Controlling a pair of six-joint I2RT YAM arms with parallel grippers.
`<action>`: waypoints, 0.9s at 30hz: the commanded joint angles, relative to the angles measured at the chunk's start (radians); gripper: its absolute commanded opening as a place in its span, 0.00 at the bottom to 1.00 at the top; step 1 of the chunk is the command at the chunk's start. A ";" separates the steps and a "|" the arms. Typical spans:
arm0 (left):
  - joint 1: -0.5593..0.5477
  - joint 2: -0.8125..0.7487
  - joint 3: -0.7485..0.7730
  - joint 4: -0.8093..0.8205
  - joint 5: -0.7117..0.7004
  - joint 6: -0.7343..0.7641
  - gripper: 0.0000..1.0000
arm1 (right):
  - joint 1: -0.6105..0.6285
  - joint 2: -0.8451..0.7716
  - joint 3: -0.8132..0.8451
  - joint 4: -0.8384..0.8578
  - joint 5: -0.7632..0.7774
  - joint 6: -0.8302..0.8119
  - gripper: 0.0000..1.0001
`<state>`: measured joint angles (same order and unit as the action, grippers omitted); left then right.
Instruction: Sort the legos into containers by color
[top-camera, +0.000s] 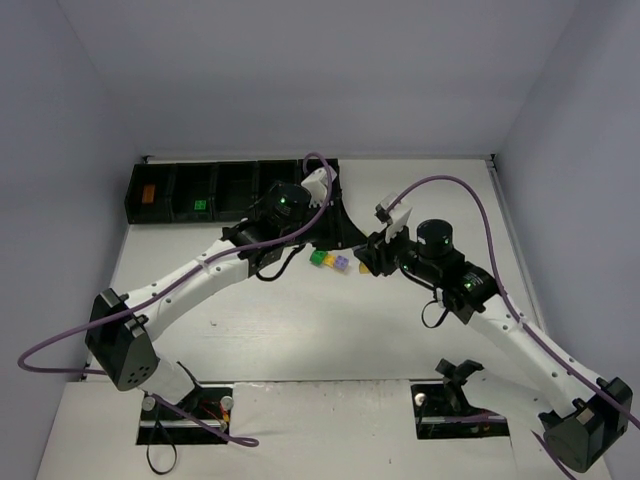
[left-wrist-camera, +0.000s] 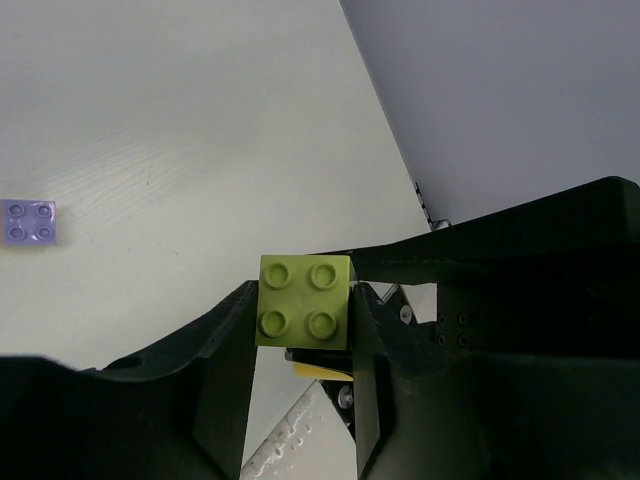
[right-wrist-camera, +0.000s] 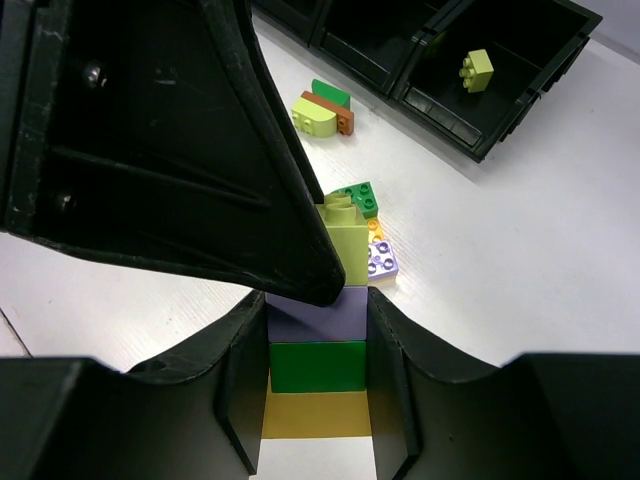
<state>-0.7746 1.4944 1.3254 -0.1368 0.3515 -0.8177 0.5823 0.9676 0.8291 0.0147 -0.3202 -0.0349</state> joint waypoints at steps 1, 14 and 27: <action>0.012 -0.036 0.049 0.091 -0.025 0.014 0.00 | 0.007 -0.024 -0.036 0.036 0.003 -0.005 0.00; 0.213 -0.039 0.100 0.009 0.037 0.040 0.00 | 0.005 -0.012 -0.076 0.019 0.032 -0.003 0.00; 0.271 0.412 0.532 -0.112 -0.270 0.403 0.03 | 0.005 -0.001 -0.024 -0.002 0.036 0.026 0.00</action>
<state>-0.5098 1.8130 1.7287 -0.2333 0.2115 -0.5579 0.5896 0.9604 0.7444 -0.0280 -0.2951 -0.0235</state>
